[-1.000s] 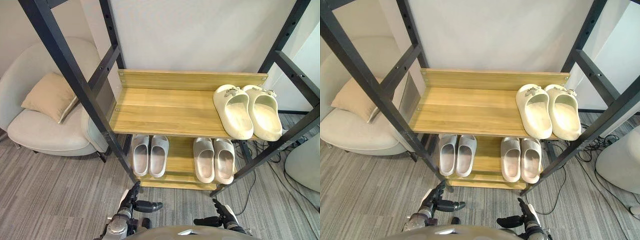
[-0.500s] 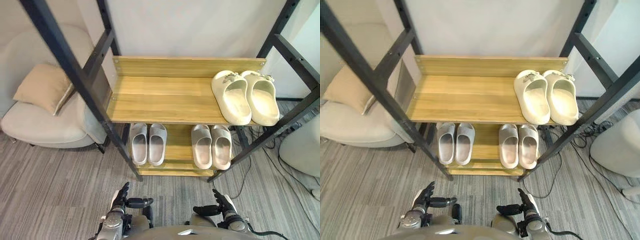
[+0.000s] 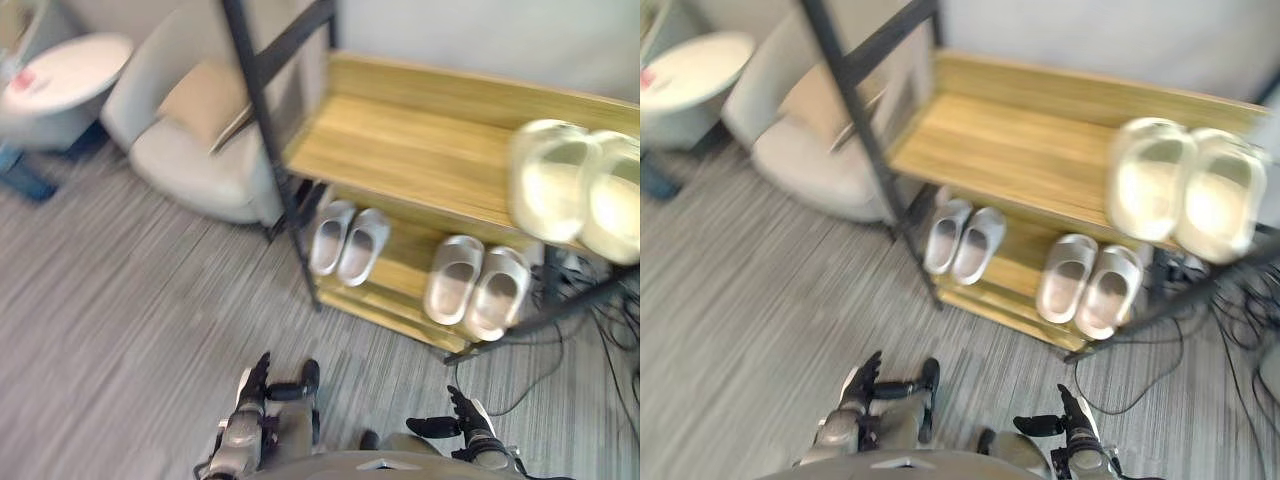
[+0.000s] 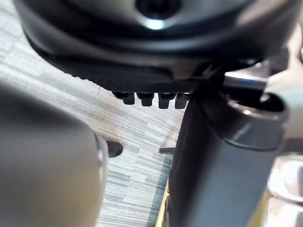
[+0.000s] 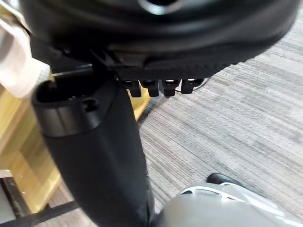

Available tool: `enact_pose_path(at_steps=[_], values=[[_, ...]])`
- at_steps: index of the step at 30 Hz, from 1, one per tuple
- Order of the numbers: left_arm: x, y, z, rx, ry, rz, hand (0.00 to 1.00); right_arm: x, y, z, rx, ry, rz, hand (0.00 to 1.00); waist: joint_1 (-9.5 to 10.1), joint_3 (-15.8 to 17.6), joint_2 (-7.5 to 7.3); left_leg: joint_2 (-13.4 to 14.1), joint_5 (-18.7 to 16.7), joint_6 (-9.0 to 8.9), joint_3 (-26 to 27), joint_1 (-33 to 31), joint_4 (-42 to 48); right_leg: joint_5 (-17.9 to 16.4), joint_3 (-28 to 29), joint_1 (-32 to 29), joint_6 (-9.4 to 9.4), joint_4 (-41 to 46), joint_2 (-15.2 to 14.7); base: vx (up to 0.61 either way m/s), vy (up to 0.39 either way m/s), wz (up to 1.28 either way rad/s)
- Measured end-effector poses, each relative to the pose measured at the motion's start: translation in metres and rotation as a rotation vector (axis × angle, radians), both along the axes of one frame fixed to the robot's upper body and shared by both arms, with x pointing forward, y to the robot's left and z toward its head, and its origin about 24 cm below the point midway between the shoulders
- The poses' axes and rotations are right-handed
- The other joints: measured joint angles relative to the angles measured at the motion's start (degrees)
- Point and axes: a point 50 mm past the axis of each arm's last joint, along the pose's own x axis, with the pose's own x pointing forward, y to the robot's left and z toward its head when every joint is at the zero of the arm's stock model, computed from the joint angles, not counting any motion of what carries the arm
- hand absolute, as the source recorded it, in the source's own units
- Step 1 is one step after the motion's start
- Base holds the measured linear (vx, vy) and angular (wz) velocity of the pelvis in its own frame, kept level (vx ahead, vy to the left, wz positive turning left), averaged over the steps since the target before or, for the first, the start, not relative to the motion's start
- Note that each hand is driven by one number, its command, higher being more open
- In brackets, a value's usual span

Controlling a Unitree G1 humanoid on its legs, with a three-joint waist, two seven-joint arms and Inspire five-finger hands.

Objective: Organize the slippers on the shoe rack

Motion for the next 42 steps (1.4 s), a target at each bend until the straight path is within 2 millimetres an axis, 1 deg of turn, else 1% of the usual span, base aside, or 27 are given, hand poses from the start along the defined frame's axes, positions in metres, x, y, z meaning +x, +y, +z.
enact_pose_path(at_steps=[1, 2, 3, 5, 8, 10, 11, 14, 17, 19, 20, 21, 23, 24, 25, 28, 29, 31, 33, 34, 35, 36, 37, 38, 39, 40, 42], values=[[-0.004, -0.002, -0.002, 0.001, 0.017, 0.001, 1.0, 0.003, -0.001, 0.001, 0.002, -0.006, 0.016, 1.0, 0.0, -0.3, 0.37, 1.6, -3.9, -0.81, 3.7, 2.4, 0.4, 0.0, -1.5, 0.0, -0.05, 0.1, -0.1, 0.06, -0.021, 1.34], [-0.007, -0.004, -0.005, 0.001, 0.039, -0.002, 1.0, 0.006, -0.003, 0.003, 0.003, -0.021, 0.018, 1.0, -0.43, -0.7, 1.34, 3.6, -6.7, 0.08, 8.2, 3.7, 0.6, -0.1, -3.8, 0.1, -0.25, 0.5, 0.2, 0.04, 0.023, 0.86], [-0.008, -0.006, -0.007, -0.001, 0.056, -0.008, 1.0, 0.011, -0.003, 0.004, -0.001, -0.034, 0.018, 1.0, -0.55, -0.7, 1.9, 4.3, -7.0, 1.04, 12.8, 5.0, -1.7, -0.2, -6.0, 0.5, -0.31, 1.1, 0.3, 0.01, 0.064, 1.04], [-0.014, -0.005, -0.01, 0.025, 0.083, -0.045, 1.0, 0.012, 0.006, 0.003, 0.031, -0.043, 0.0, 1.0, -0.98, -1.7, 0.11, 0.0, -4.2, -0.54, 13.9, 11.6, -14.9, -0.7, -9.8, 3.0, 0.56, -0.4, -1.3, 0.02, 0.1, 0.97], [-0.015, -0.009, -0.012, 0.016, 0.095, -0.062, 1.0, 0.018, 0.018, 0.003, 0.068, -0.064, -0.021, 1.0, -1.84, -1.8, -0.48, -1.7, -4.0, -0.48, 17.8, 15.4, -21.6, -1.2, -14.6, 5.2, 2.06, -1.8, -3.3, -0.01, 0.072, 0.94], [-0.023, -0.013, -0.015, 0.007, 0.12, -0.062, 1.0, 0.02, 0.021, 0.003, 0.078, -0.064, -0.017, 1.0, -1.93, -2.2, 0.83, -2.8, 0.4, -0.13, 17.8, 17.4, -26.5, -1.3, -16.6, 6.0, 2.81, -1.7, -3.5, -0.02, 0.153, 0.77], [-0.023, -0.009, -0.015, 0.021, 0.121, -0.064, 1.0, 0.021, 0.026, 0.002, 0.09, -0.058, -0.014, 1.0, -1.75, -2.2, 1.21, -3.8, 1.5, 1.21, 16.5, 18.7, -28.9, -1.4, -17.3, 6.7, 3.56, -1.6, -3.8, -0.02, 0.174, 0.48], [-0.024, 0.004, -0.014, 0.059, 0.122, -0.062, 1.0, 0.027, 0.039, 0.001, 0.124, -0.058, -0.002, 1.0, -1.35, -1.7, -0.28, -5.7, 0.4, 2.01, 13.8, 19.7, -28.9, -1.9, -18.1, 8.3, 5.12, -1.5, -5.0, -0.03, 0.134, 0.49], [-0.026, 0.01, -0.015, 0.069, 0.128, -0.045, 1.0, 0.032, 0.044, 0.002, 0.134, -0.066, 0.003, 1.0, -1.03, -1.3, -0.67, -7.3, -0.7, 3.18, 12.3, 20.6, -28.9, -2.4, -19.0, 9.6, 6.94, -0.5, -6.5, 0.02, 0.114, 0.33], [-0.029, 0.013, -0.015, 0.075, 0.135, -0.042, 1.0, 0.032, 0.044, 0.002, 0.132, -0.066, 0.009, 1.0, -0.68, -1.2, -0.45, -8.6, -2.4, 4.17, 10.3, 21.8, -28.9, -3.4, -19.5, 9.3, 8.34, 5.3, -9.1, 0.06, 0.121, 0.35], [-0.03, 0.013, -0.015, 0.076, 0.136, -0.042, 1.0, 0.033, 0.044, 0.002, 0.132, -0.067, 0.01, 1.0, -0.71, -1.1, -0.28, -8.8, -2.6, 4.38, 9.7, 22.0, -28.9, -3.4, -19.5, 8.9, 8.29, 7.4, -9.7, 0.07, 0.154, 0.55], [-0.031, 0.014, -0.016, 0.078, 0.14, -0.043, 1.0, 0.034, 0.043, 0.003, 0.125, -0.069, 0.018, 1.0, -0.67, -0.8, 0.08, -8.8, -2.9, 4.64, 7.7, 22.9, -28.6, -3.5, -18.5, 7.1, 7.58, 14.5, -11.5, 0.12, 0.184, 0.6], [-0.034, 0.016, -0.016, 0.083, 0.148, -0.043, 1.0, 0.036, 0.043, 0.004, 0.123, -0.075, 0.023, 1.0, -0.93, -0.8, -0.1, -8.9, -3.3, 4.82, 5.0, 23.4, -28.4, -5.4, -13.3, 4.4, 5.75, 20.0, -11.3, 0.11, 0.127, 0.88], [-0.034, 0.018, -0.016, 0.088, 0.15, -0.042, 1.0, 0.04, 0.044, 0.005, 0.123, -0.082, 0.039, 1.0, -1.34, -0.5, -0.29, -8.7, -4.1, 4.54, 2.1, 23.5, -27.3, -7.3, -7.5, 1.8, 6.07, 22.1, -9.5, 0.09, 0.025, 1.08], [-0.034, 0.019, -0.017, 0.088, 0.153, -0.039, 1.0, 0.04, 0.045, 0.005, 0.125, -0.082, 0.053, 1.0, -1.36, -0.3, -0.3, -8.5, -4.8, 3.88, 0.7, 23.8, -26.4, -8.2, -4.7, 0.3, 6.14, 22.5, -8.4, 0.11, 0.026, 0.94], [-0.035, 0.021, -0.017, 0.086, 0.159, -0.013, 1.0, 0.045, 0.05, 0.007, 0.132, -0.09, 0.102, 1.0, -1.15, -0.1, -0.07, -7.6, -6.3, 2.31, -1.8, 25.3, -24.6, -8.7, -0.4, -3.9, 6.29, 22.1, -6.6, 0.11, -0.001, 0.56], [-0.035, 0.022, -0.017, 0.089, 0.161, -0.012, 1.0, 0.051, 0.056, 0.009, 0.139, -0.105, 0.131, 1.0, -1.24, 0.2, 0.49, -6.6, -7.1, 1.41, -3.9, 26.1, -23.9, -8.4, 2.2, -6.7, 6.65, 20.9, -4.5, 0.09, -0.017, 0.67], [-0.034, 0.023, -0.018, 0.09, 0.163, -0.011, 1.0, 0.055, 0.059, 0.011, 0.148, -0.126, 0.139, 1.0, -1.39, 0.5, 0.82, -5.9, -7.8, 1.27, -6.6, 27.0, -23.9, -7.8, 7.2, -10.1, 7.56, 19.1, -2.0, 0.13, -0.043, 0.77], [-0.035, 0.024, -0.018, 0.091, 0.166, -0.005, 1.0, 0.056, 0.061, 0.013, 0.156, -0.139, 0.149, 1.0, -1.65, 0.9, -0.29, -6.2, -8.6, -0.18, -11.4, 28.5, -23.6, -4.3, 12.9, -13.5, 8.48, 14.8, -0.5, 0.19, -0.114, 1.26], [-0.036, 0.026, -0.018, 0.091, 0.168, 0.0, 1.0, 0.054, 0.062, 0.012, 0.16, -0.131, 0.151, 1.0, -1.65, 0.7, -1.68, -7.1, -9.4, -1.13, -14.1, 29.4, -23.3, -0.5, 13.9, -14.2, 7.25, 12.1, -1.2, 0.35, -0.229, 1.8], [-0.037, 0.029, -0.018, 0.1, 0.17, 0.006, 1.0, 0.049, 0.063, 0.01, 0.163, -0.118, 0.153, 1.0, -1.65, 0.2, -2.91, -8.0, -11.1, -1.17, -17.0, 30.6, -22.7, 5.9, 13.5, -14.2, 4.42, 10.0, -2.1, 0.41, -0.249, 1.44], [-0.039, 0.026, -0.019, 0.084, 0.17, 0.033, 1.0, 0.05, 0.059, 0.01, 0.153, -0.118, 0.156, 1.0, -1.07, -0.3, -1.82, -6.7, -12.2, -1.56, -18.2, 30.3, -21.1, 5.4, 12.3, -13.5, 4.14, 9.7, -1.4, 0.54, -0.292, 1.17], [-0.039, 0.022, -0.019, 0.069, 0.165, 0.053, 1.0, 0.052, 0.059, 0.011, 0.153, -0.13, 0.159, 1.0, -0.93, -0.2, 0.2, -5.4, -13.9, -4.18, -18.0, 27.9, -16.6, 5.3, 9.9, -10.3, 3.26, 5.3, -0.5, 0.42, -0.2, 0.5], [-0.039, 0.022, -0.019, 0.069, 0.165, 0.053, 1.0, 0.052, 0.059, 0.011, 0.153, -0.129, 0.159, 1.0, -0.93, -0.2, 0.25, -5.4, -13.9, -4.24, -17.9, 27.8, -16.5, 5.3, 9.9, -10.2, 3.25, 5.2, -0.5, 0.46, -0.199, 0.54], [-0.037, 0.021, -0.018, 0.052, 0.154, 0.078, 1.0, 0.052, 0.059, 0.011, 0.154, -0.118, 0.159, 1.0, -0.92, 0.5, 0.75, -5.1, -16.6, -8.7, -15.1, 24.1, -6.8, 5.1, 8.7, -7.2, 2.61, 2.4, -0.3, 0.35, -0.128, 0.39], [-0.034, 0.022, -0.017, 0.05, 0.143, 0.09, 1.0, 0.053, 0.06, 0.011, 0.156, -0.119, 0.162, 1.0, -0.68, 1.1, 0.84, -3.6, -18.4, -10.72, -9.6, 20.8, 2.8, 4.6, 7.5, -3.7, 1.94, 0.3, -0.1, 0.29, -0.096, 0.5], [-0.032, 0.025, -0.016, 0.053, 0.13, 0.098, 1.0, 0.05, 0.06, 0.01, 0.154, -0.112, 0.158, 1.0, -0.51, 1.4, 0.66, 0.4, -19.9, -9.09, -1.0, 18.3, 10.7, 4.1, 5.8, 0.7, 1.43, -2.1, 0.1, 0.21, -0.074, 0.42]])
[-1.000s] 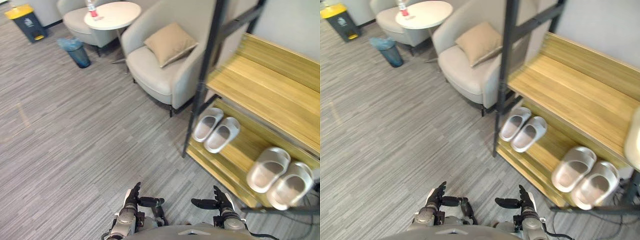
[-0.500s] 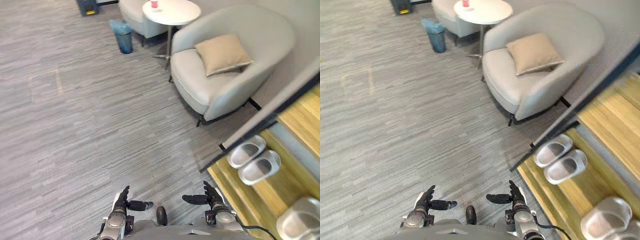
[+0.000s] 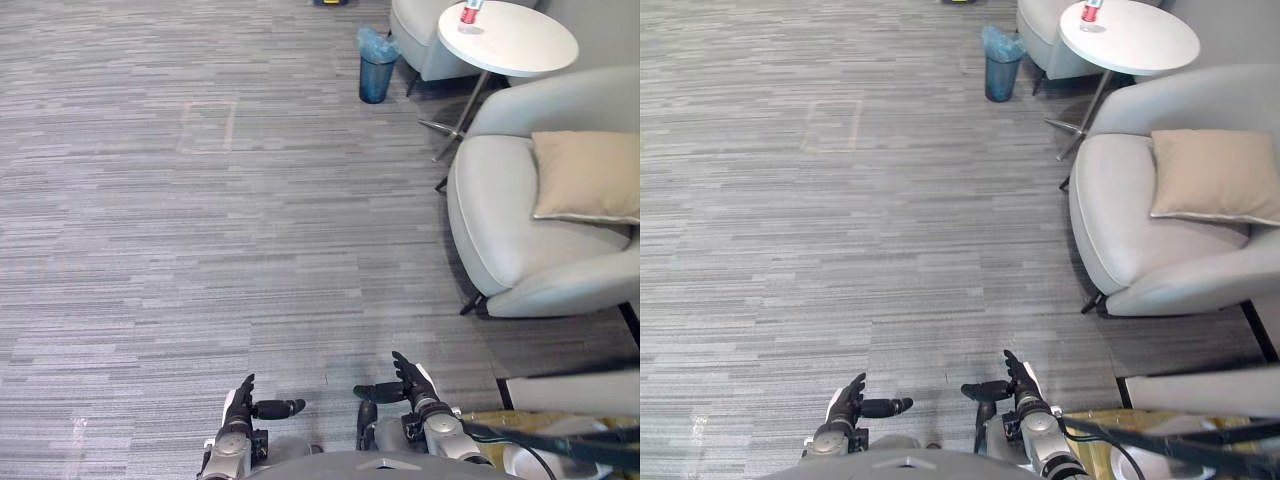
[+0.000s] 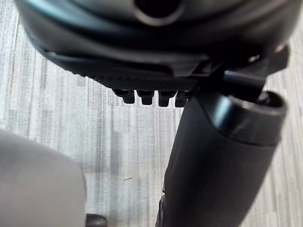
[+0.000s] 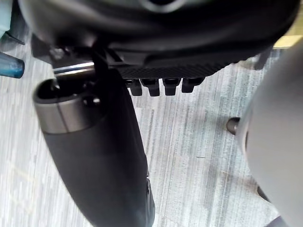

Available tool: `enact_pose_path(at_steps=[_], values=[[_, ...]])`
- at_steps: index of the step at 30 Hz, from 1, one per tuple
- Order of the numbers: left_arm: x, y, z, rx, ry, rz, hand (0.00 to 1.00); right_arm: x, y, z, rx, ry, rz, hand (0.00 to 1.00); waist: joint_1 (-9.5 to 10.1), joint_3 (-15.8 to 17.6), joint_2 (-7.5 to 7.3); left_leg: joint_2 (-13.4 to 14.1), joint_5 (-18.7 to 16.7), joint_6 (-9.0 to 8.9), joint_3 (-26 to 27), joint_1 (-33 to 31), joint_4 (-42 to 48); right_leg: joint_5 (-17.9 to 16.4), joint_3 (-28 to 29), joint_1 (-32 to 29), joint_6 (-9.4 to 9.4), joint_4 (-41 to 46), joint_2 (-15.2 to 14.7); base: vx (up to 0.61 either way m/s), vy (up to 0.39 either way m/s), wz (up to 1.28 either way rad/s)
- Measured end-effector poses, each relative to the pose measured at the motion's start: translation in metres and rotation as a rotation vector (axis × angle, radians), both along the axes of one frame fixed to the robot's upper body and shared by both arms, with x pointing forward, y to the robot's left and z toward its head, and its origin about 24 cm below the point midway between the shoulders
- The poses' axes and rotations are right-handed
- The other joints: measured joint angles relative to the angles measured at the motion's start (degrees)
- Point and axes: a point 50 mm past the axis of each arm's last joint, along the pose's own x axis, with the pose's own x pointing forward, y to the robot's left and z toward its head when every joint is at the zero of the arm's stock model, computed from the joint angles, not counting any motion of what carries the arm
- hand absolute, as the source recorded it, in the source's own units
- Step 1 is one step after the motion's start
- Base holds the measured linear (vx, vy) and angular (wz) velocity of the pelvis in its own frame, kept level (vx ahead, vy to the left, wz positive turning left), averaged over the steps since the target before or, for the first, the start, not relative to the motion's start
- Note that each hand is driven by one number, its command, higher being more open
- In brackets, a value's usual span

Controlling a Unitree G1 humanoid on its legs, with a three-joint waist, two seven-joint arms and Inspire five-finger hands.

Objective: Organize the slippers on the shoe rack

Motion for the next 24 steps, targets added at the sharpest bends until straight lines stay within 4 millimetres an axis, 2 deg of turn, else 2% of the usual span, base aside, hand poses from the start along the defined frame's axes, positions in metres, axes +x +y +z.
enact_pose_path(at_steps=[1, 2, 3, 5, 6, 7, 8, 10, 11, 12, 13, 14, 15, 16, 17, 19, 20, 22, 23, 24], values=[[0.001, 0.001, 0.001, 0.004, -0.007, 0.0, 1.0, -0.001, -0.001, 0.0, -0.006, 0.001, -0.003, 1.0, 0.05, -0.1, -0.26, 2.5, -1.0, 1.73, 4.5, -1.5, 1.6, -0.2, -0.9, 1.9, 0.07, -1.3, -0.2, 0.29, -0.065, 0.43], [0.004, 0.001, 0.002, 0.006, -0.019, -0.002, 1.0, 0.0, -0.004, 0.0, -0.014, -0.002, -0.004, 1.0, 0.11, -0.2, -0.47, 4.8, -1.5, 2.58, 8.6, -3.5, 0.3, -0.5, -2.0, 3.1, 0.62, -2.3, -0.8, 0.22, -0.009, 0.34], [0.005, 0.001, 0.003, 0.006, -0.022, -0.003, 1.0, 0.001, -0.005, 0.001, -0.017, -0.005, -0.003, 1.0, 0.11, -0.2, -0.48, 5.3, -1.6, 2.63, 9.6, -4.2, -0.6, -0.7, -2.4, 3.2, 0.87, -2.4, -1.2, 0.22, 0.058, 0.35], [0.015, 0.0, 0.006, 0.009, -0.043, -0.02, 1.0, 0.003, -0.012, 0.002, -0.041, -0.011, -0.011, 1.0, -0.09, 0.2, -1.18, 6.6, -0.5, 3.37, 15.4, -7.8, -7.5, -1.6, -6.1, 4.5, 2.7, -2.6, -4.0, 0.24, 0.106, 0.76], [0.019, -0.002, 0.007, 0.008, -0.051, -0.025, 1.0, -0.002, -0.016, -0.001, -0.055, 0.007, -0.016, 1.0, -0.09, 0.2, -1.38, 6.6, 3.3, 4.58, 19.2, -9.0, -12.1, -2.3, -8.3, 5.6, 4.03, -2.6, -5.3, 0.29, 0.151, 1.05], [0.018, -0.006, 0.006, 0.007, -0.049, -0.04, 1.0, -0.008, -0.021, -0.003, -0.067, 0.024, -0.019, 1.0, -0.01, -0.3, -0.61, 7.3, 9.8, 6.07, 21.0, -9.4, -15.3, -3.0, -9.8, 6.7, 5.28, -2.5, -5.3, 0.38, 0.199, 0.93], [0.02, -0.004, 0.007, 0.011, -0.054, -0.044, 1.0, -0.011, -0.02, -0.005, -0.067, 0.048, -0.018, 1.0, 0.34, -0.7, -1.84, 5.4, 9.7, 7.68, 20.6, -9.1, -14.9, -4.3, -10.3, 7.5, 7.08, -2.3, -6.9, 0.29, 0.153, 0.72], [0.016, 0.005, 0.006, 0.038, -0.038, -0.037, 1.0, -0.009, -0.007, -0.005, -0.033, 0.044, -0.017, 1.0, 0.11, -0.9, -3.55, 1.9, 8.6, 9.18, 18.8, -8.1, -16.8, -3.4, -11.8, 8.9, 8.45, -2.0, -9.2, 0.41, 0.222, 0.66], [0.014, 0.005, 0.006, 0.037, -0.031, -0.035, 1.0, -0.01, -0.005, -0.006, -0.028, 0.047, -0.016, 1.0, 0.19, -0.9, -3.76, 1.4, 7.9, 9.44, 18.4, -7.5, -16.9, -3.1, -11.8, 9.4, 8.86, -1.2, -9.7, 0.48, 0.277, 0.62], [0.01, 0.009, 0.004, 0.044, -0.014, -0.032, 1.0, -0.011, -0.001, -0.006, -0.027, 0.049, 0.0, 1.0, 0.26, -1.0, -3.62, 0.4, 6.5, 9.78, 17.0, -5.4, -17.2, -3.1, -11.7, 9.5, 9.0, 4.5, -11.0, 0.42, 0.267, 0.55], [0.007, 0.01, 0.003, 0.046, -0.006, -0.031, 1.0, -0.011, 0.002, -0.006, -0.019, 0.05, 0.008, 1.0, 0.39, -1.0, -3.53, -0.2, 6.1, 9.93, 15.8, -2.7, -18.8, -2.6, -10.9, 7.0, 9.08, 14.6, -13.1, 0.4, 0.275, 0.54], [0.007, 0.009, 0.003, 0.045, -0.004, -0.033, 1.0, -0.01, 0.003, -0.006, -0.017, 0.048, 0.011, 1.0, 0.29, -0.9, -3.42, -0.5, 6.0, 10.13, 15.0, -1.3, -19.8, -1.9, -10.2, 5.5, 7.9, 20.0, -13.9, 0.37, 0.245, 0.7], [0.006, 0.01, 0.002, 0.055, 0.008, -0.053, 1.0, -0.007, 0.006, -0.004, -0.009, 0.032, 0.015, 1.0, -0.18, -0.5, -3.05, -1.0, 5.9, 10.21, 12.4, 2.1, -22.4, -5.4, -6.6, 1.6, 5.97, 30.9, -13.5, 0.33, 0.149, 0.66], [0.006, 0.01, 0.002, 0.06, 0.009, -0.062, 1.0, -0.006, 0.006, -0.004, -0.007, 0.026, 0.018, 1.0, -0.26, -0.5, -3.01, -1.0, 5.9, 10.24, 11.3, 3.7, -23.6, -6.9, -4.5, 0.0, 5.74, 34.0, -12.1, 0.4, 0.102, 0.91], [0.006, 0.01, 0.002, 0.063, 0.011, -0.071, 1.0, -0.005, 0.005, -0.002, -0.011, 0.013, 0.031, 1.0, -0.69, -0.4, -2.71, -0.9, 5.9, 10.23, 9.3, 6.8, -25.9, -9.5, -1.8, -3.0, 4.45, 36.6, -9.0, 0.33, 0.021, 0.75], [0.003, 0.007, 0.001, 0.057, 0.023, -0.083, 1.0, 0.0, 0.003, 0.001, -0.018, -0.014, 0.039, 1.0, -1.49, -0.2, -2.48, -0.7, 5.7, 10.02, 6.3, 10.6, -28.6, -11.7, -0.8, -8.7, 2.55, 34.5, -5.5, 0.38, -0.049, 0.85], [0.003, 0.005, 0.0, 0.05, 0.028, -0.085, 1.0, 0.003, 0.002, 0.003, -0.022, -0.027, 0.04, 1.0, -1.83, -0.1, -2.3, -0.4, 5.3, 9.55, 4.9, 11.6, -29.3, -11.8, -0.3, -11.8, 2.28, 31.8, -4.1, 0.43, -0.127, 0.88], [0.005, 0.002, -0.001, 0.042, 0.029, -0.089, 1.0, 0.009, -0.003, 0.007, -0.034, -0.052, 0.045, 1.0, -2.83, 0.4, -1.71, 0.9, 4.1, 8.2, 1.8, 13.0, -29.9, -9.7, 0.3, -16.8, 2.92, 22.0, -1.9, 0.4, -0.165, 0.92], [0.003, 0.002, -0.001, 0.045, 0.037, -0.103, 1.0, 0.009, -0.006, 0.007, -0.042, -0.049, 0.043, 1.0, -3.35, 0.7, -1.92, 1.0, 3.0, 6.62, -0.4, 14.4, -30.6, -0.1, 1.0, -17.5, 2.7, 14.8, -1.2, 0.45, -0.179, 0.89], [0.002, 0.002, -0.002, 0.047, 0.045, -0.11, 1.0, 0.007, -0.007, 0.006, -0.045, -0.043, 0.041, 1.0, -3.42, 0.6, -1.87, 1.2, 2.7, 6.05, -1.2, 15.0, -30.7, 1.4, 1.1, -16.8, 0.51, 14.6, -1.0, 0.39, -0.151, 0.63]])
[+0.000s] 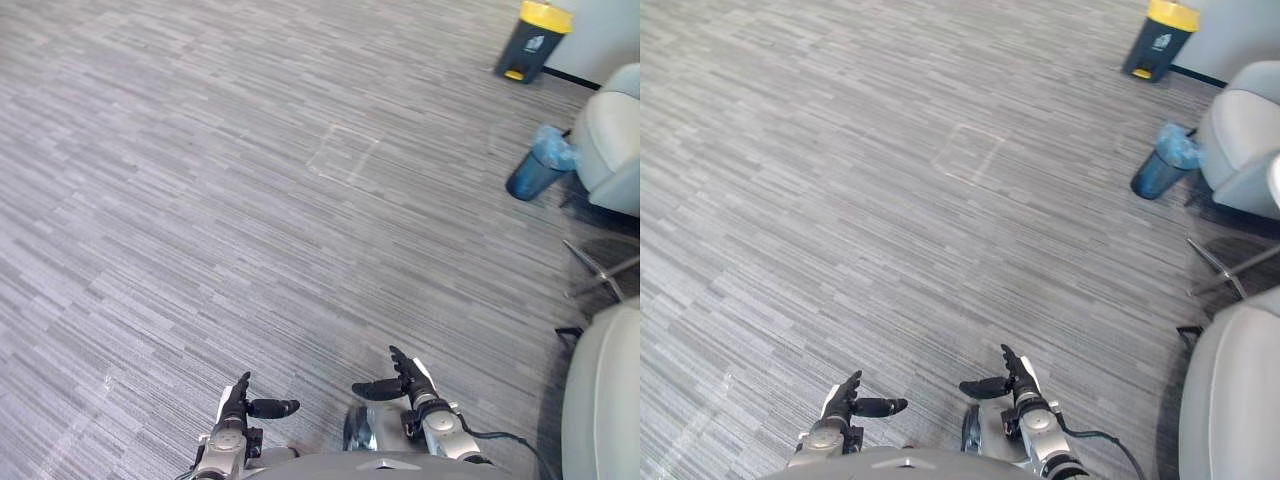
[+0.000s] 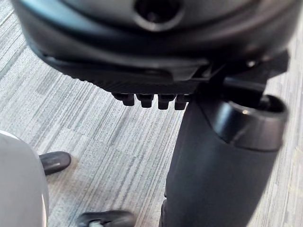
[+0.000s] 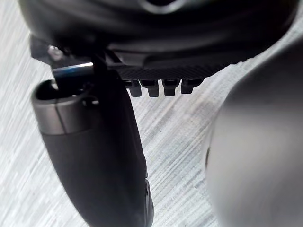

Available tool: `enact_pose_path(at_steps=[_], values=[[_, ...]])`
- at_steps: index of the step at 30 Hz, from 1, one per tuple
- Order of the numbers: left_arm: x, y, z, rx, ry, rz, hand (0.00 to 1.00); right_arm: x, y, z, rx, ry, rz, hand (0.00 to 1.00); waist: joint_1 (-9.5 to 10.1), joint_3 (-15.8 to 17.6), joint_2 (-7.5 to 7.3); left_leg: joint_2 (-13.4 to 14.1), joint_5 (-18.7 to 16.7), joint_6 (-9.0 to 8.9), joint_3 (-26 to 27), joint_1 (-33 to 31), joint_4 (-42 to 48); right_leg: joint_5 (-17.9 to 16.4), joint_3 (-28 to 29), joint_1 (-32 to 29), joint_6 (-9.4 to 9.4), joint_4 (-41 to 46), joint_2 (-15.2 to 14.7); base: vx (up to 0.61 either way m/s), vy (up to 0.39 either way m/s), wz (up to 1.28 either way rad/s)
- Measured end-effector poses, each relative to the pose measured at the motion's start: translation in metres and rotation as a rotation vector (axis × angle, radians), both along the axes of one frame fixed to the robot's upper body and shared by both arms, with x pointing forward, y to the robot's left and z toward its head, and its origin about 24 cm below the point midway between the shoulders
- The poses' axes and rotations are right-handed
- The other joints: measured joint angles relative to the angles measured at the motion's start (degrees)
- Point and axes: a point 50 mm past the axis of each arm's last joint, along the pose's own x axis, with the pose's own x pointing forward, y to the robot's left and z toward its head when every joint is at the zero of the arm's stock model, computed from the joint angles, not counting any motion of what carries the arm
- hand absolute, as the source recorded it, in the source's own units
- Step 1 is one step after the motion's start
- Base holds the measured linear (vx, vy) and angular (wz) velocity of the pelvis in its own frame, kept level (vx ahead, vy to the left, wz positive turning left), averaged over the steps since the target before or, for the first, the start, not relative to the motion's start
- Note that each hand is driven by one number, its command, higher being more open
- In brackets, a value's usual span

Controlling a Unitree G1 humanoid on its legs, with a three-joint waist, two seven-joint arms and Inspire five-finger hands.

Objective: Organize the slippers on the shoe rack

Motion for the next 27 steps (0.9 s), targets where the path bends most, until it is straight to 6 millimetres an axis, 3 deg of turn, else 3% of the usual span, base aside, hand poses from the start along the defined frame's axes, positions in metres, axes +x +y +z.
enact_pose_path(at_steps=[1, 3, 4, 6, 7, 8, 9, 12, 14, 15, 16, 17, 18, 19, 21, 22, 23, 24, 25, 26, 27], values=[[-0.003, -0.005, -0.002, -0.015, 0.01, -0.001, 1.0, 0.001, -0.004, 0.0, -0.009, 0.005, -0.007, 1.0, 1.2, -0.7, 1.13, 2.0, -0.3, -0.83, -0.3, 0.5, -0.1, -2.2, -0.1, 0.0, -1.19, 1.8, 1.2, 0.61, -0.278, 0.36], [-0.004, -0.01, -0.003, -0.02, 0.018, -0.021, 1.0, 0.002, -0.008, 0.0, -0.005, 0.01, -0.046, 1.0, 0.44, -0.3, 1.71, 2.1, 1.4, -3.38, -1.0, 1.3, 1.2, -6.6, -1.7, 1.0, -1.73, 4.8, 0.1, 0.57, -0.27, 0.41], [-0.004, -0.011, -0.003, -0.026, 0.016, -0.012, 1.0, 0.0, -0.008, -0.001, -0.007, 0.015, -0.049, 1.0, 0.22, -0.3, 1.98, 2.4, 1.5, -3.71, -1.8, 0.9, 5.0, -7.7, -2.6, 3.4, -1.8, 3.9, 0.1, 0.52, -0.208, 0.45], [0.0, -0.013, -0.001, -0.037, -0.005, 0.014, 1.0, -0.006, -0.009, -0.002, -0.004, 0.02, -0.056, 1.0, 0.16, -0.2, 1.96, 3.6, 1.8, -5.05, -2.5, -4.9, 22.1, -8.1, -4.0, 9.6, -1.7, -1.0, 0.6, 0.49, -0.201, 0.46], [0.003, -0.01, 0.002, -0.038, -0.04, 0.052, 1.0, -0.01, -0.009, -0.001, -0.002, 0.013, -0.057, 1.0, 0.79, -0.1, 2.41, 6.2, 2.8, -8.45, -2.3, -12.3, 39.5, -8.2, -4.4, 14.3, -1.81, -4.8, 1.8, 0.44, -0.164, 0.17], [0.004, -0.008, 0.005, -0.041, -0.066, 0.085, 1.0, -0.01, -0.006, 0.0, 0.004, 0.01, -0.053, 1.0, 1.43, -0.1, 2.9, 8.5, 2.2, -8.59, -1.1, -16.8, 49.6, -8.5, -4.1, 17.7, -2.35, -7.1, 3.1, 0.51, -0.153, -0.07], [0.006, -0.007, 0.006, -0.036, -0.076, 0.094, 1.0, -0.01, -0.001, -0.001, 0.026, 0.01, -0.065, 1.0, 2.07, -0.2, 2.86, 10.9, 1.1, -7.64, 1.1, -20.8, 54.7, -8.6, -3.6, 21.6, -2.44, -10.2, 4.0, 0.42, -0.079, -0.24], [0.01, -0.004, 0.01, -0.033, -0.112, 0.109, 1.0, -0.01, 0.009, -0.001, 0.058, 0.013, -0.078, 1.0, 4.61, 0.1, 2.21, 12.8, -1.5, -5.58, 7.0, -26.6, 46.7, -8.5, -0.4, 28.1, -2.35, -15.1, 3.6, 0.42, 0.022, -0.6], [0.014, -0.003, 0.013, -0.032, -0.145, 0.119, 1.0, -0.01, 0.012, -0.002, 0.065, 0.017, -0.082, 1.0, 5.48, 0.2, 1.89, 11.3, -1.2, -4.9, 7.2, -29.2, 37.5, -8.9, 0.4, 30.1, -1.55, -16.6, 2.2, 0.46, 0.158, -0.45], [0.015, -0.002, 0.015, -0.03, -0.165, 0.118, 1.0, -0.012, 0.01, -0.002, 0.061, 0.022, -0.087, 1.0, 5.92, 0.3, 1.58, 7.6, 5.1, -3.64, 4.8, -30.6, 23.9, -10.1, 1.4, 31.5, 0.63, -17.3, 0.8, 0.59, 0.23, -0.39], [0.016, -0.002, 0.015, -0.036, -0.168, 0.128, 1.0, -0.015, 0.011, -0.005, 0.06, 0.04, -0.089, 1.0, 6.55, 0.1, 0.88, 5.3, 9.5, -2.91, 3.5, -29.9, 22.4, -10.7, 3.1, 32.4, 1.64, -17.7, -0.6, 0.52, 0.186, -0.22], [0.016, 0.001, 0.016, -0.027, -0.168, 0.123, 1.0, -0.016, 0.014, -0.006, 0.068, 0.05, -0.089, 1.0, 5.98, -0.3, -0.27, 4.2, 9.4, -2.72, 3.6, -29.5, 21.3, -10.2, 3.3, 32.6, 2.34, -17.9, -1.8, 0.54, 0.194, 0.13], [0.016, 0.006, 0.016, -0.014, -0.164, 0.118, 1.0, -0.018, 0.017, -0.006, 0.075, 0.057, -0.088, 1.0, 5.47, -0.5, -1.53, 2.9, 8.3, -1.85, 3.8, -29.4, 21.3, -8.9, 4.6, 31.7, 4.33, -16.6, -3.5, 0.33, 0.123, 0.29], [0.016, 0.008, 0.016, -0.013, -0.161, 0.125, 1.0, -0.019, 0.017, -0.007, 0.075, 0.063, -0.088, 1.0, 5.48, -0.7, -1.88, 2.7, 7.5, -1.66, 4.0, -29.4, 21.8, -8.3, 5.7, 31.1, 4.83, -15.3, -3.9, 0.53, 0.234, 0.1], [0.014, 0.01, 0.015, -0.003, -0.146, 0.13, 1.0, -0.021, 0.015, -0.008, 0.07, 0.07, -0.09, 1.0, 5.88, -1.1, -2.62, 1.8, 4.0, -1.03, 5.9, -26.0, 21.8, -7.9, 9.8, 27.3, 5.53, -3.1, -5.2, 0.58, 0.24, -0.25], [0.011, 0.012, 0.013, 0.006, -0.13, 0.124, 1.0, -0.02, 0.015, -0.008, 0.069, 0.069, -0.089, 1.0, 5.59, -1.0, -3.15, 1.1, 2.7, -0.77, 6.8, -22.4, 20.3, -5.9, 10.9, 23.7, 7.29, 7.5, -6.4, 0.53, 0.195, -0.39], [0.008, 0.013, 0.011, 0.018, -0.107, 0.106, 1.0, -0.019, 0.015, -0.008, 0.071, 0.066, -0.086, 1.0, 4.86, -0.8, -3.36, 0.8, 1.6, -0.34, 7.7, -17.7, 17.3, -0.1, 11.3, 18.1, 9.36, 20.9, -7.9, 0.52, 0.162, -0.34], [0.006, 0.014, 0.01, 0.026, -0.097, 0.099, 1.0, -0.018, 0.015, -0.008, 0.071, 0.065, -0.084, 1.0, 4.57, -0.7, -3.03, 0.9, 1.2, -0.2, 8.0, -15.8, 16.1, 0.4, 11.2, 15.7, 9.64, 26.2, -8.3, 0.62, 0.15, -0.32], [0.002, 0.015, 0.008, 0.035, -0.067, 0.09, 1.0, -0.014, 0.015, -0.006, 0.075, 0.052, -0.076, 1.0, 4.08, -0.5, -3.02, 0.9, 0.8, -0.28, 8.3, -10.7, 13.0, -3.6, 9.7, 11.2, 5.69, 34.5, -8.6, 0.62, 0.098, -0.27], [-0.003, 0.015, 0.005, 0.037, -0.039, 0.091, 1.0, -0.01, 0.015, -0.004, 0.075, 0.038, -0.071, 1.0, 3.49, -0.1, -2.29, 2.0, 0.9, -0.29, 9.0, -5.3, 9.3, -6.9, 6.2, 7.5, 2.9, 37.3, -7.9, 0.52, 0.053, -0.25], [-0.004, 0.014, 0.004, 0.037, -0.035, 0.088, 1.0, -0.008, 0.015, -0.003, 0.075, 0.029, -0.069, 1.0, 3.42, 0.0, -1.93, 2.9, 0.9, -0.3, 9.6, -3.4, 8.1, -8.2, 4.7, 5.8, 1.88, 36.7, -7.2, 0.53, -0.002, -0.21]])
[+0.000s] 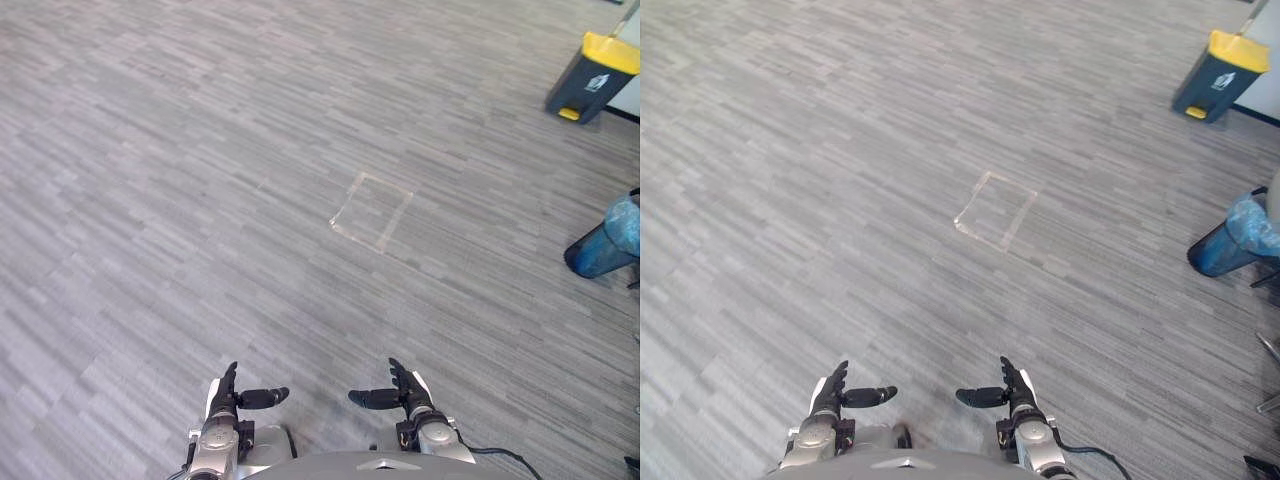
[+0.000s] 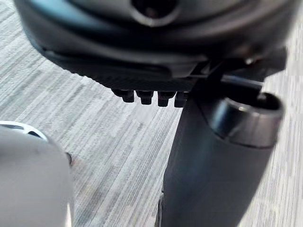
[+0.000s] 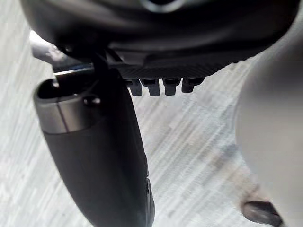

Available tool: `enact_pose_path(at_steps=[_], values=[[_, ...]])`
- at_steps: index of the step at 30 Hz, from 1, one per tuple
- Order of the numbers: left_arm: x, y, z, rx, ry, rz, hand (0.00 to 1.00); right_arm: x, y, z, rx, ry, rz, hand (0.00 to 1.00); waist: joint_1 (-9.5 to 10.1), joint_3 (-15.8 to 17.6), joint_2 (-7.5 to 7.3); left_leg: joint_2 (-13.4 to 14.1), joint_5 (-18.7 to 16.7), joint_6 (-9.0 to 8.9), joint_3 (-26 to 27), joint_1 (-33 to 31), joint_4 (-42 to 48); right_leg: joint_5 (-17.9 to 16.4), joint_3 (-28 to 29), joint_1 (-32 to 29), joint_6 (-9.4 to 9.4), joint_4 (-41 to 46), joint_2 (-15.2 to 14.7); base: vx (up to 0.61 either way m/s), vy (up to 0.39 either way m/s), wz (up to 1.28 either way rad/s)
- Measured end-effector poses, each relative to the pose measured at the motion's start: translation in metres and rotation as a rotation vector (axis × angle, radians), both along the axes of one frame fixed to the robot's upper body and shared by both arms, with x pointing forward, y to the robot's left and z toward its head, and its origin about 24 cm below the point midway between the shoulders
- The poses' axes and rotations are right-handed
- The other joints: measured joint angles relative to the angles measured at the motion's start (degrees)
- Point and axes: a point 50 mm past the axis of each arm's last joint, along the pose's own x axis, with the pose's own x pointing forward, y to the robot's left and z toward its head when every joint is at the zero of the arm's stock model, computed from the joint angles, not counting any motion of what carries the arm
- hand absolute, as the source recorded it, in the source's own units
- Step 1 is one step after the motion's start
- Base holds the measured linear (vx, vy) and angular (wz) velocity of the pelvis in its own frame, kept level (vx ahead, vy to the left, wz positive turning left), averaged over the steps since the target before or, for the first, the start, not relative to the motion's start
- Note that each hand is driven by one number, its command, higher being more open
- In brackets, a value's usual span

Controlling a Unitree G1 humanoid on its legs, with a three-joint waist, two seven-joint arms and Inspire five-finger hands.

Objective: Organize the slippers on the shoe rack

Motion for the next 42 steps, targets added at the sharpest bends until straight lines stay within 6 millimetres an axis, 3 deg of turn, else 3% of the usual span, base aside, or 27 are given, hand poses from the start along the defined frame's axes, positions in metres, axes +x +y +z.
enact_pose_path(at_steps=[1, 4, 5, 6, 7, 8, 9, 10, 12, 13, 14, 16, 18, 19, 21, 22, 23, 24, 27, 28, 29, 31, 35, 37, 38, 39, 42], values=[[0.0, 0.0, 0.0, 0.004, 0.002, -0.011, 1.0, 0.004, 0.001, 0.003, 0.003, -0.024, 0.004, 1.0, -0.08, 0.1, 0.42, 1.6, 0.0, 0.0, 0.9, 2.7, -1.2, -1.9, -2.8, -3.9, -1.06, -3.5, 1.5, 0.54, -0.069, -0.17], [-0.001, 0.001, -0.001, 0.013, 0.013, -0.024, 1.0, 0.011, 0.002, 0.008, 0.009, -0.068, 0.015, 1.0, -1.0, 0.2, 0.35, 3.5, 0.0, -0.02, 1.4, 5.4, -2.0, -2.1, -4.9, -9.3, -0.62, -15.7, 3.9, 0.49, -0.124, 0.0], [-0.006, 0.001, -0.003, 0.012, 0.039, -0.029, 1.0, 0.015, 0.004, 0.01, 0.012, -0.086, 0.024, 1.0, -2.04, 0.0, -0.12, 3.8, -0.6, -0.98, 1.1, 7.6, -2.6, 4.1, -4.5, -10.4, 0.13, -33.1, 5.8, 0.78, -0.258, 0.28], [-0.006, -0.003, -0.005, 0.001, 0.052, -0.029, 1.0, 0.016, -0.002, 0.01, -0.007, -0.084, 0.032, 1.0, -2.74, 0.5, 1.13, 5.4, -1.6, -2.62, -0.1, 9.5, -2.5, 11.6, -5.0, -8.8, -3.29, -34.6, 7.2, 0.78, -0.266, 0.23], [-0.005, -0.007, -0.005, -0.005, 0.054, -0.036, 1.0, 0.019, -0.002, 0.011, -0.01, -0.087, 0.035, 1.0, -2.46, 0.4, 2.24, 6.3, -1.0, -2.35, -1.0, 9.3, -2.1, 10.8, -5.2, -8.3, -4.07, -34.5, 8.2, 0.64, -0.227, -0.05], [-0.002, -0.013, -0.005, -0.022, 0.037, -0.054, 1.0, 0.023, -0.006, 0.011, -0.015, -0.082, 0.016, 1.0, -1.93, 0.6, 2.42, 5.0, 2.9, -2.15, -3.5, 9.0, -1.7, 7.8, -4.2, -9.0, -4.1, -31.6, 7.8, 0.54, -0.23, -0.04], [-0.002, -0.02, -0.006, -0.04, 0.039, -0.057, 1.0, 0.016, -0.014, 0.008, -0.027, -0.055, -0.011, 1.0, -2.55, 0.4, 2.96, 5.2, 7.3, -5.69, -5.8, 8.9, 1.8, 4.4, -5.1, -7.0, -4.23, -30.2, 7.1, 0.52, -0.235, 0.04], [-0.002, -0.021, -0.006, -0.039, 0.038, -0.058, 1.0, 0.015, -0.015, 0.008, -0.029, -0.051, -0.013, 1.0, -2.63, 0.4, 3.02, 5.3, 7.8, -6.09, -6.3, 8.5, 3.1, 4.0, -5.3, -6.2, -4.24, -30.5, 7.1, 0.6, -0.282, 0.38], [0.001, -0.021, -0.004, -0.051, 0.012, -0.009, 1.0, 0.008, -0.021, 0.007, -0.043, -0.041, -0.02, 1.0, -2.52, 0.8, 4.37, 8.9, 14.3, -9.22, -11.4, -1.0, 27.6, 1.7, -7.1, 2.8, -4.33, -36.4, 8.8, 0.5, -0.191, 0.29], [0.002, -0.017, -0.001, -0.051, -0.012, 0.026, 1.0, 0.004, -0.019, 0.006, -0.037, -0.034, -0.027, 1.0, -1.48, 0.7, 4.75, 11.7, 10.5, -10.35, -10.8, -7.9, 42.4, 1.2, -7.1, 7.9, -4.87, -39.9, 10.5, 0.43, -0.111, 0.03], [0.002, -0.016, -0.001, -0.049, -0.016, 0.032, 1.0, 0.004, -0.017, 0.006, -0.033, -0.032, -0.029, 1.0, -1.17, 0.7, 4.66, 12.0, 9.4, -10.18, -10.5, -9.4, 44.7, 1.1, -7.1, 9.2, -5.01, -40.8, 10.7, 0.42, -0.096, -0.08], [0.009, -0.01, 0.005, -0.035, -0.062, 0.058, 1.0, -0.001, -0.008, 0.004, -0.003, -0.014, -0.044, 1.0, 0.55, 0.4, 3.28, 12.3, 3.1, -7.12, -5.3, -17.8, 46.7, 1.0, -6.0, 16.4, -4.78, -46.5, 10.9, 0.42, -0.068, -0.23], [0.013, -0.011, 0.008, -0.033, -0.092, 0.058, 1.0, 0.003, -0.005, 0.005, 0.006, -0.022, -0.043, 1.0, 1.56, 0.5, 3.09, 10.7, 0.2, -5.14, -1.8, -21.8, 37.0, 1.2, -4.5, 19.9, -4.32, -49.6, 10.4, 0.45, 0.036, -0.41], [0.015, -0.012, 0.009, -0.035, -0.102, 0.058, 1.0, 0.005, -0.003, 0.005, 0.008, -0.027, -0.044, 1.0, 1.9, 0.6, 2.98, 8.2, 0.0, -4.96, -1.7, -23.2, 28.1, 1.2, -3.7, 21.6, -4.24, -50.7, 9.4, 0.54, 0.163, -0.52], [0.017, -0.013, 0.01, -0.038, -0.113, 0.062, 1.0, 0.006, -0.003, 0.006, 0.01, -0.028, -0.049, 1.0, 2.77, 0.8, 2.75, 3.8, 4.1, -4.09, -3.9, -23.8, 12.0, 0.5, -1.5, 24.1, -2.64, -51.9, 7.6, 0.47, 0.203, -0.72], [0.016, -0.015, 0.009, -0.051, -0.113, 0.078, 1.0, 0.002, -0.007, 0.004, 0.001, -0.018, -0.051, 1.0, 3.59, 0.4, 3.19, 2.2, 14.0, -3.41, -6.3, -23.0, 7.1, -0.4, 0.9, 25.9, -0.98, -52.9, 7.2, 0.51, 0.203, -0.65], [0.016, -0.012, 0.009, -0.041, -0.109, 0.076, 1.0, 0.001, 0.0, 0.001, 0.016, 0.0, -0.049, 1.0, 3.36, -0.2, 1.69, 0.8, 12.9, -2.08, -5.4, -22.4, 7.4, -0.7, 1.9, 26.6, -0.56, -53.3, 5.5, 0.51, 0.209, -0.46], [0.018, -0.008, 0.009, -0.027, -0.105, 0.061, 1.0, -0.001, 0.004, 0.0, 0.027, 0.011, -0.048, 1.0, 2.65, -1.0, 0.48, 0.2, 11.4, -0.66, -4.8, -22.6, 8.1, 0.6, 3.1, 25.5, 1.52, -52.5, 3.9, 0.58, 0.249, -0.26], [0.015, -0.004, 0.007, -0.022, -0.073, 0.06, 1.0, -0.008, 0.002, -0.005, 0.024, 0.047, -0.052, 1.0, 2.83, -1.7, -0.62, -0.2, 5.2, 0.58, -2.5, -20.2, 11.7, 1.8, 7.8, 23.0, 3.02, -43.5, 2.4, 0.45, 0.229, -0.39], [0.013, -0.002, 0.006, -0.016, -0.059, 0.057, 1.0, -0.01, 0.001, -0.007, 0.02, 0.062, -0.052, 1.0, 2.72, -1.6, -1.04, -0.9, 4.1, 0.89, -1.1, -17.0, 10.0, 2.5, 9.2, 20.1, 4.18, -34.9, 1.5, 0.51, 0.263, -0.54], [0.007, -0.001, 0.003, -0.001, -0.022, 0.02, 1.0, -0.012, 0.0, -0.008, 0.017, 0.075, -0.049, 1.0, 1.71, -1.7, -1.12, -2.0, 3.6, 1.15, 0.2, -11.4, 5.5, 7.9, 9.4, 13.7, 9.34, -19.3, -0.3, 0.57, 0.271, -0.52], [0.003, -0.001, 0.0, 0.007, 0.009, -0.001, 1.0, -0.008, -0.001, -0.007, 0.016, 0.067, -0.041, 1.0, 1.04, -1.2, -0.45, -2.0, 3.3, 1.62, 1.2, -4.8, 1.3, 4.5, 6.8, 7.6, 4.22, -6.3, -0.9, 0.35, 0.118, -0.3], [-0.004, -0.003, -0.004, 0.003, 0.044, -0.01, 1.0, 0.003, 0.004, -0.001, 0.018, 0.015, 0.005, 1.0, -0.38, -0.8, 0.59, 0.3, 3.2, 1.4, 2.0, 2.9, -4.3, -1.3, -2.2, -1.8, -0.27, -9.9, 0.9, 0.33, 0.004, -0.08], [-0.007, -0.004, -0.005, -0.002, 0.061, -0.009, 1.0, 0.008, 0.005, 0.001, 0.025, -0.011, 0.013, 1.0, -1.07, -0.8, 0.46, 1.3, 2.5, 0.3, 1.9, 4.9, -4.4, 0.2, -3.6, -5.0, 0.11, -23.3, 3.2, 0.39, -0.123, 0.11], [-0.008, -0.003, -0.005, -0.002, 0.064, -0.01, 1.0, 0.008, 0.005, 0.001, 0.027, -0.01, 0.015, 1.0, -1.25, -1.0, 0.23, 0.8, 1.8, -0.74, 1.7, 5.5, -4.4, 3.2, -3.5, -4.6, 0.35, -29.3, 3.8, 0.45, -0.204, 0.07], [-0.005, -0.006, -0.007, -0.018, 0.074, -0.015, 1.0, 0.009, -0.002, 0.001, 0.002, -0.011, 0.029, 1.0, -1.17, -0.7, 1.02, 1.3, -0.6, -3.45, -0.4, 8.4, -4.7, 10.9, -2.7, -4.2, -2.73, -34.1, 5.9, 0.37, -0.173, -0.03], [-0.007, -0.014, -0.009, -0.038, 0.081, -0.015, 1.0, 0.009, -0.006, 0.001, -0.011, -0.005, 0.017, 1.0, -1.37, -1.7, 3.44, 2.9, -0.5, -3.21, -1.8, 8.6, -3.9, 7.7, -2.4, -4.1, -3.02, -34.0, 7.5, 0.34, -0.19, -0.22]])
